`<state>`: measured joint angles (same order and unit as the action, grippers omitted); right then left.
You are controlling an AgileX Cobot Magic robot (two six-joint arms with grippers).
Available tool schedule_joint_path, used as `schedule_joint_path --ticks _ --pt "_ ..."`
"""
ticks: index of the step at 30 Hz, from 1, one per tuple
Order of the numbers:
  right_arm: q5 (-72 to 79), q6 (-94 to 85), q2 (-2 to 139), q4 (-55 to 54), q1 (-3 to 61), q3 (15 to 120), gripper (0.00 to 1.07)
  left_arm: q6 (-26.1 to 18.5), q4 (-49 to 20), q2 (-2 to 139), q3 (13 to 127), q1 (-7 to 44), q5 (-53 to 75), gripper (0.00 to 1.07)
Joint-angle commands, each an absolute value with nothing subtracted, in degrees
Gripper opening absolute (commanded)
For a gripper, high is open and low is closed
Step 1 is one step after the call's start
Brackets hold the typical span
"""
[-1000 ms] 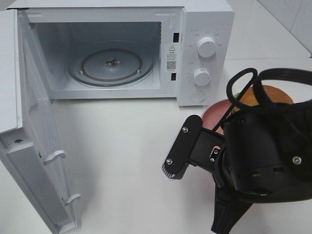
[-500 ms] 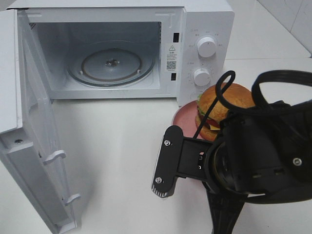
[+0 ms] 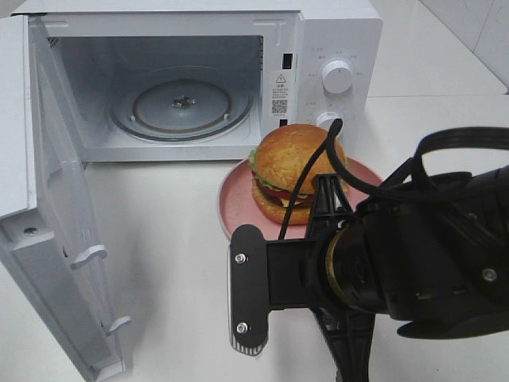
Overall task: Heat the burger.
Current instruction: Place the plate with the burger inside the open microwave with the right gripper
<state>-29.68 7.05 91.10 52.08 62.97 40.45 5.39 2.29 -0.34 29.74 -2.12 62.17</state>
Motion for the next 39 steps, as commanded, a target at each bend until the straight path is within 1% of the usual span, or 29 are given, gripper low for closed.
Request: schedule_joint_path --ticks 1,8,17,19,22,24,27,29,32,34,35,37,38,39 --pt "-26.59 3.50 90.76 55.69 62.97 40.68 0.02 5.33 2.12 -1.38 29.62 -2.06 61.48 0.91" --pt "-23.32 -1.72 90.76 56.84 62.74 40.68 0.00 5.33 2.12 -1.38 29.62 -2.06 61.48 0.91" --pt "-19.19 -6.70 90.76 56.78 58.73 40.68 0.00 5.33 2.12 -1.38 29.62 -2.06 61.48 0.91" --pt "-15.76 -13.41 90.76 52.88 56.09 40.74 0.00 5.33 2.12 -1.38 29.62 -2.06 61.48 0.91" --pt "-15.01 -15.81 90.76 51.22 55.35 40.74 0.00 5.33 2.12 -1.38 29.62 -2.06 61.48 0.91" --pt "-13.12 -25.95 90.76 45.44 52.77 40.74 0.00 5.33 2.12 -1.38 29.62 -2.06 61.48 0.91" --pt "-12.61 -29.68 90.76 43.83 52.02 40.74 0.00 5.33 2.12 -1.38 29.62 -2.06 61.48 0.91" --pt "-10.49 -40.39 90.76 36.55 49.45 40.74 0.00 5.33 2.12 -1.38 29.62 -2.06 61.48 0.91" --pt "-9.80 -43.14 90.76 34.61 48.82 40.74 0.00 5.33 2.12 -1.38 29.62 -2.06 61.48 0.91" --pt "-8.14 -53.51 90.76 26.36 46.98 40.74 0.00 5.33 2.12 -1.38 29.62 -2.06 61.48 0.91" --pt "-8.14 -53.51 90.76 26.36 46.98 40.74 0.00 5.33 2.12 -1.38 29.62 -2.06 61.48 0.91" --pt "-6.99 -61.54 90.76 20.28 45.32 40.74 0.00 5.33 2.12 -1.38 29.62 -2.06 61.48 0.91" --pt "-6.99 -61.54 90.76 20.28 45.32 40.74 0.00 5.33 2.12 -1.38 29.62 -2.06 61.48 0.91" --pt "-6.65 -67.04 90.76 16.33 44.52 40.74 0.00 5.33 2.12 -1.38 29.62 -2.06 61.48 0.91"
